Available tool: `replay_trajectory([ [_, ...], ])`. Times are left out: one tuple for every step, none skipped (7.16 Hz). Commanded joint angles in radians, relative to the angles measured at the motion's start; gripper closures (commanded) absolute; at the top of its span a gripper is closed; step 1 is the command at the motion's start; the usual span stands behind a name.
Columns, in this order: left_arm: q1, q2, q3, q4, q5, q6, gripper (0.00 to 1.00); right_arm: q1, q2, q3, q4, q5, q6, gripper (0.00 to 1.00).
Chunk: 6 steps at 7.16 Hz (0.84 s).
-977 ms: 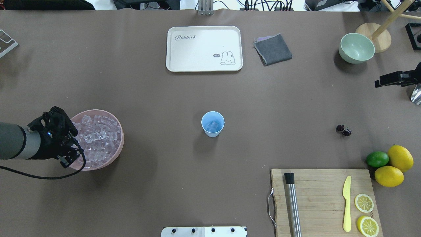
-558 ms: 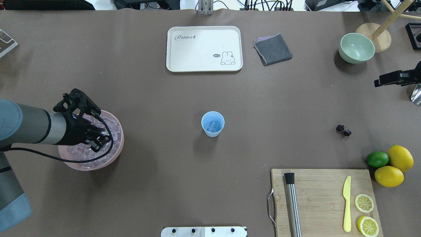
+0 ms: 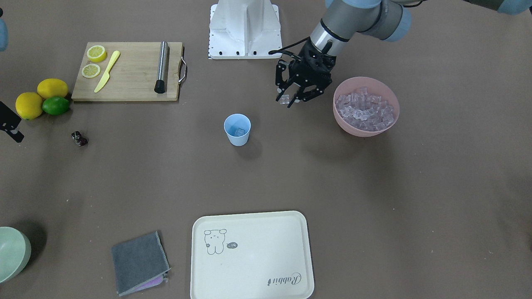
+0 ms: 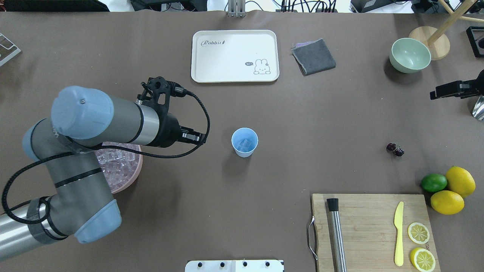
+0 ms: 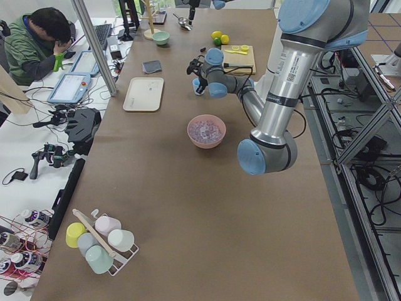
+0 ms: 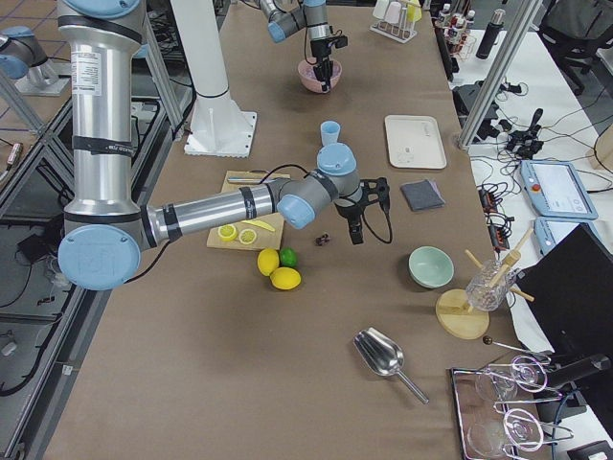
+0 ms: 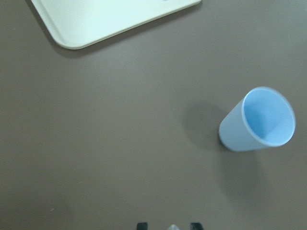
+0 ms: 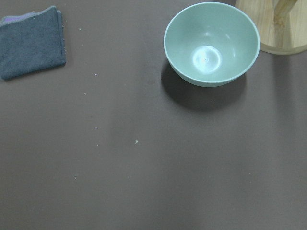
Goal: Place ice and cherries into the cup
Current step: 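Carry the ice cube with the left gripper over the blue cup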
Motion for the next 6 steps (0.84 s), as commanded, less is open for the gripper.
replay_trajectory([
  [0.036,-0.123,0.079,-0.004,0.045,-0.187,1.00,0.000,0.000,0.000,0.000,0.000,0.001,0.00],
  [0.073,-0.174,0.126,-0.009,0.124,-0.221,1.00,0.000,0.000,0.000,0.000,0.000,0.001,0.00],
  [0.076,-0.191,0.154,-0.018,0.146,-0.228,1.00,0.000,0.000,0.000,0.000,0.000,0.000,0.00],
  [0.076,-0.194,0.154,-0.024,0.148,-0.234,1.00,0.000,0.000,0.002,0.000,0.000,0.001,0.00],
  [0.076,-0.195,0.159,-0.024,0.148,-0.257,1.00,0.000,0.000,0.002,0.000,0.002,0.001,0.00],
  [0.073,-0.200,0.183,-0.025,0.149,-0.258,1.00,0.000,0.000,0.002,0.000,0.002,0.000,0.00],
])
